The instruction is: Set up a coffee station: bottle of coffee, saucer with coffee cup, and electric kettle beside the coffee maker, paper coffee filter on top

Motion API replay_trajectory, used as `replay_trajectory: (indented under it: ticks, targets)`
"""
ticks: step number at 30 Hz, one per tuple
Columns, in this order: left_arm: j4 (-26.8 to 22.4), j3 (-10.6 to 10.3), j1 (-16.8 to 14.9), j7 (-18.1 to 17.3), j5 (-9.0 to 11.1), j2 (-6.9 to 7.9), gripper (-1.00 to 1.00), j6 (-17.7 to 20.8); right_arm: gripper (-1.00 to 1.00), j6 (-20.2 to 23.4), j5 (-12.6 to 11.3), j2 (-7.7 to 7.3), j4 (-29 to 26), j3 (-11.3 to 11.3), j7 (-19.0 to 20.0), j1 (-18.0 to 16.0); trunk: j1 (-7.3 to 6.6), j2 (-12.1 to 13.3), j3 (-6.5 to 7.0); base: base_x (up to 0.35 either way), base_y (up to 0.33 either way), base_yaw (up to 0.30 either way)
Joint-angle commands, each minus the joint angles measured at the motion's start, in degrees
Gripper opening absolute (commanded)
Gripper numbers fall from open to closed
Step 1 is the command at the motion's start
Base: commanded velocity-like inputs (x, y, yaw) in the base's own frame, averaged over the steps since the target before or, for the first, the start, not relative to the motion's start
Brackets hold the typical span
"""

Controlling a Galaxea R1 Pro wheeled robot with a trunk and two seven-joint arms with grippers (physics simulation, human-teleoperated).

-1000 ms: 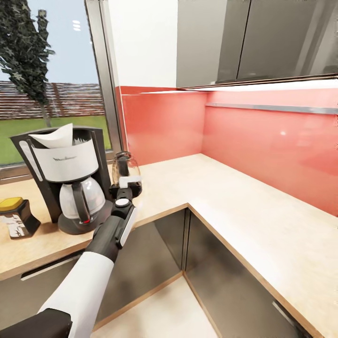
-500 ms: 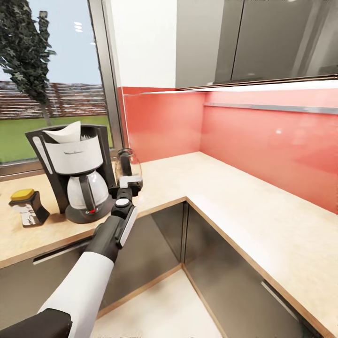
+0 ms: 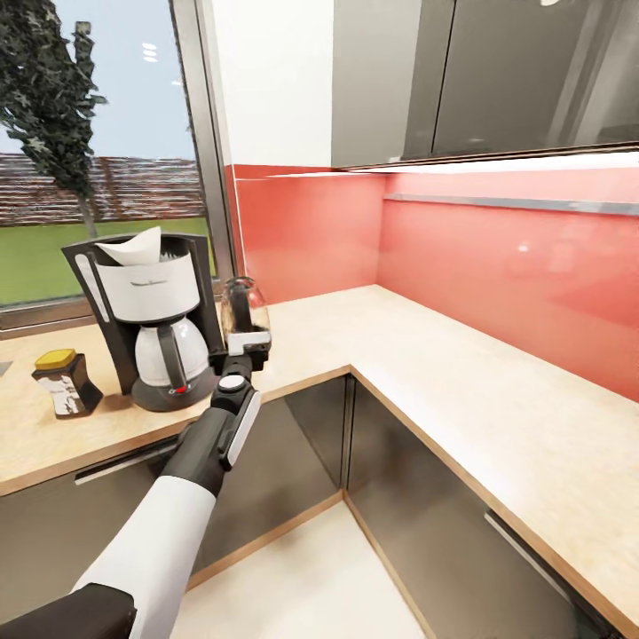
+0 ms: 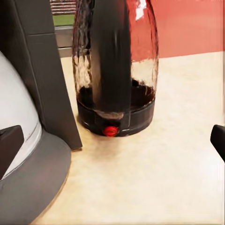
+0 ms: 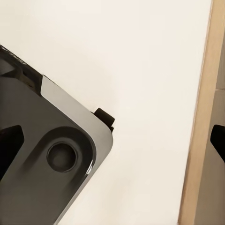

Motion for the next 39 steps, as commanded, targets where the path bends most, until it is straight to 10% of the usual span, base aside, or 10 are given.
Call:
replay_trajectory:
  ticks: [1,9,17,22,24,29,39]
  targets:
    - [-0.13,-0.35,-0.03,0.12,0.20,0.00,1.00,0.35,1.00,-0.11,0.13,-0.01,-0.04,-0.49,0.44,-0.02,0.00,-0.04,-0.06,-0.017,0.000,0.000]
    - [-5.33,-11.35,0.22,-3.25,5.79,0.00,1.00,0.27,1.00,-0.11,0.13,-0.01,-0.04,-0.46,0.44,-0.02,0.00,-0.04,-0.06,-0.005,0.000,0.000]
    - [-12.87,-26.83,1.44,-6.03,15.65,0.00,1.00,-0.36,1.00,-0.11,0.13,-0.03,-0.04,-0.40,0.44,-0.02,0.00,-0.04,-0.06,0.000,0.000,0.000]
    - [-14.02,-37.61,1.78,-7.08,24.71,0.42,1.00,-7.85,1.00,-0.11,0.13,-0.02,-0.04,-0.40,0.44,-0.02,0.00,-0.04,-0.06,0.000,0.000,0.000]
    - [-14.63,-40.26,1.81,-7.63,26.79,2.30,1.00,-9.24,1.00,-0.11,0.13,-0.05,-0.04,-0.40,0.44,-0.02,0.00,-0.04,-0.06,0.000,0.000,0.000]
    - [-19.07,-46.38,2.49,-16.14,30.77,13.08,1.00,-15.28,1.00,-0.14,0.13,-0.08,-0.05,-0.40,0.44,-0.02,0.00,-0.04,-0.06,0.000,0.000,0.000]
    - [-24.64,-47.30,7.68,-21.76,31.40,21.97,1.00,-17.51,1.00,-0.27,0.20,-0.09,-0.08,-0.40,0.52,-0.02,0.00,-0.04,-0.06,0.000,0.000,0.000]
